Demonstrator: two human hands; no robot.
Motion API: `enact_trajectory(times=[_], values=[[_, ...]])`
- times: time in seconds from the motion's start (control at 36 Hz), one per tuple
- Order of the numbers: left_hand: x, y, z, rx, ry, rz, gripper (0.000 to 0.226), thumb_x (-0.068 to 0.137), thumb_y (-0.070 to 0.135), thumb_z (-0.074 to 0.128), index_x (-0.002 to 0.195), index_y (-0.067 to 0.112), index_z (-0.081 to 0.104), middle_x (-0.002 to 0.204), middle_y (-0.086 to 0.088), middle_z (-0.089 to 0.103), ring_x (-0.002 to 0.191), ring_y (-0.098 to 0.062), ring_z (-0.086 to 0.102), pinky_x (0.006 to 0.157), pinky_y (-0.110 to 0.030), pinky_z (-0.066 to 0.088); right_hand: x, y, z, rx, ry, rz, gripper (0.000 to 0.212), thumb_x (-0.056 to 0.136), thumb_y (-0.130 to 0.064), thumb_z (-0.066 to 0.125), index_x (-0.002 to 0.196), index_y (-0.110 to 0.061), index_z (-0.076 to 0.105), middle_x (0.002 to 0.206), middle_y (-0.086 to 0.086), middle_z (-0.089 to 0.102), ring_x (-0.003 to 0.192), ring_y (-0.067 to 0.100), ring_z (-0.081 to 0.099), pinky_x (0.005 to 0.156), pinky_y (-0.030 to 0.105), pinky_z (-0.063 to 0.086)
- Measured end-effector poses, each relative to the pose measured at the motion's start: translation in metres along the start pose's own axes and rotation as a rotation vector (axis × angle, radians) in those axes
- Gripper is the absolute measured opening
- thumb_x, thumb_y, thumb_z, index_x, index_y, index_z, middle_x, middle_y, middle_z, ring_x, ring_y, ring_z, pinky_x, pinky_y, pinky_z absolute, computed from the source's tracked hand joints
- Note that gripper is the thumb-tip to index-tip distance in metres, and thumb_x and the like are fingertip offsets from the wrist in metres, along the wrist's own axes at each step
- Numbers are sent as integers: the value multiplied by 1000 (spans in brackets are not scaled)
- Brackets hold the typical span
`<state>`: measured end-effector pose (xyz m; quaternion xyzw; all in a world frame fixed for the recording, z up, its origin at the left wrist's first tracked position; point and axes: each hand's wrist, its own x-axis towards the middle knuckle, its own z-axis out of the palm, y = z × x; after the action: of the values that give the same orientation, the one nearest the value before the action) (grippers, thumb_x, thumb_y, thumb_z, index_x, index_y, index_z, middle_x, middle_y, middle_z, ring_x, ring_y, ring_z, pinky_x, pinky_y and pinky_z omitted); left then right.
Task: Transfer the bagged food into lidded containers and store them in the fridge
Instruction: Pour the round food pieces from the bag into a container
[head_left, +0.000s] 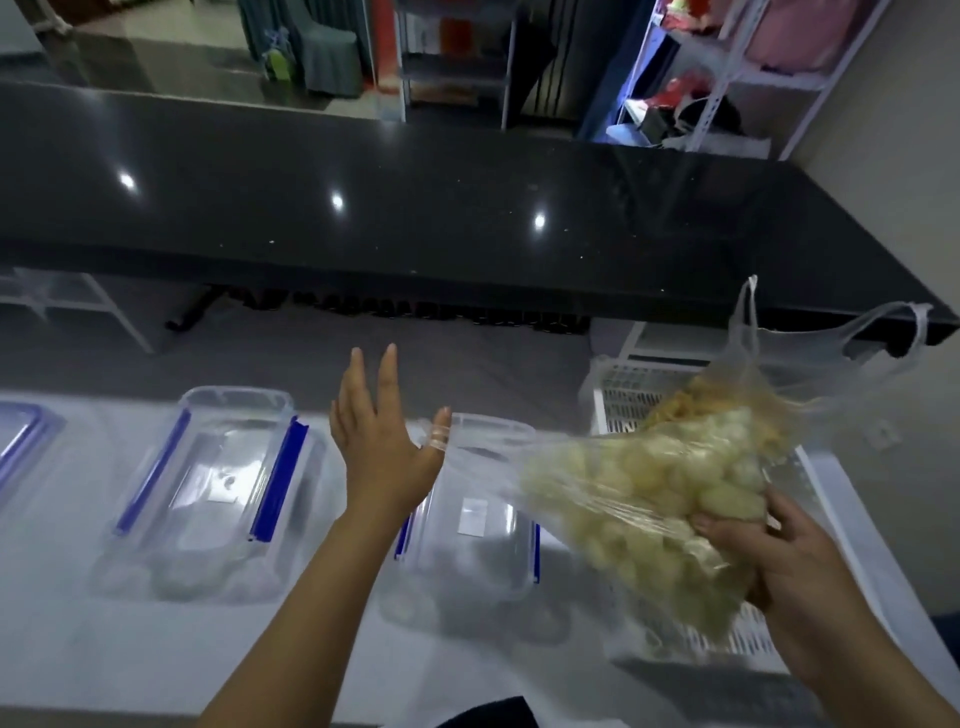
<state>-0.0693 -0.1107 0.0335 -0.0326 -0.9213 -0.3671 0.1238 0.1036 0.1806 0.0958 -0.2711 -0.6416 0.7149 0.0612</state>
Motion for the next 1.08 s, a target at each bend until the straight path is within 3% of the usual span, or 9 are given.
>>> enact_trajectory(times=[0.17, 0.31, 0.53, 0.64, 0.69, 0.78, 0.89, 1.08], values=[[-5, -21, 14, -132, -205, -141, 74, 96, 56, 51, 158, 33, 18, 168, -1, 13, 154, -24, 12, 122, -57, 20, 8, 4, 8, -48, -1, 45, 63, 41, -24, 86, 103, -27, 76, 98, 12, 78, 78, 26, 76, 50, 33, 56], [-5, -29, 22, -187, -269, -181, 70, 98, 53, 52, 157, 29, 24, 165, 2, 27, 151, -19, 25, 120, -44, 30, 15, 8, 9, -73, 16, 51, 66, 35, -27, 92, 100, -29, 77, 96, 13, 78, 79, 30, 76, 53, 36, 59], [-12, -40, 32, -192, -383, -232, 70, 98, 57, 49, 157, 29, 25, 162, 2, 34, 146, -21, 36, 115, -39, 34, 20, 12, 7, -81, 53, 34, 52, 54, -13, 83, 103, -28, 77, 95, 11, 78, 81, 33, 76, 55, 39, 59], [-17, -38, 36, -151, -431, -274, 64, 98, 60, 42, 155, 33, 30, 150, 0, 52, 133, -26, 54, 111, -46, 44, 19, 19, 3, -69, 65, 67, 47, 58, -13, 81, 104, -25, 77, 97, 13, 77, 80, 32, 76, 56, 40, 59], [-19, -37, 38, -104, -445, -256, 60, 99, 59, 39, 153, 34, 30, 144, -1, 57, 128, -27, 57, 112, -52, 41, 18, 21, 1, -69, 66, 82, 46, 59, -14, 81, 104, -24, 77, 98, 14, 77, 80, 32, 76, 56, 41, 59], [-17, -37, 39, 31, -471, -240, 63, 99, 64, 32, 154, 35, 25, 143, -4, 58, 131, -30, 52, 117, -59, 28, 19, 19, 0, -70, 64, 79, 47, 60, -13, 81, 105, -22, 77, 99, 14, 77, 82, 34, 75, 56, 41, 59], [-15, -40, 36, 129, -505, -296, 78, 92, 77, 25, 157, 36, 14, 157, -2, 41, 146, -35, 33, 116, -68, 17, 18, 9, 2, -87, 53, 37, 48, 58, -14, 82, 104, -28, 77, 98, 11, 78, 84, 33, 76, 55, 39, 60], [-17, -41, 34, 213, -559, -350, 78, 93, 76, 19, 158, 34, 10, 165, -1, 27, 152, -37, 14, 115, -70, 14, 18, 1, 13, -109, 20, 4, 43, 60, -12, 80, 97, -33, 78, 95, 6, 78, 81, 29, 76, 53, 34, 59]])
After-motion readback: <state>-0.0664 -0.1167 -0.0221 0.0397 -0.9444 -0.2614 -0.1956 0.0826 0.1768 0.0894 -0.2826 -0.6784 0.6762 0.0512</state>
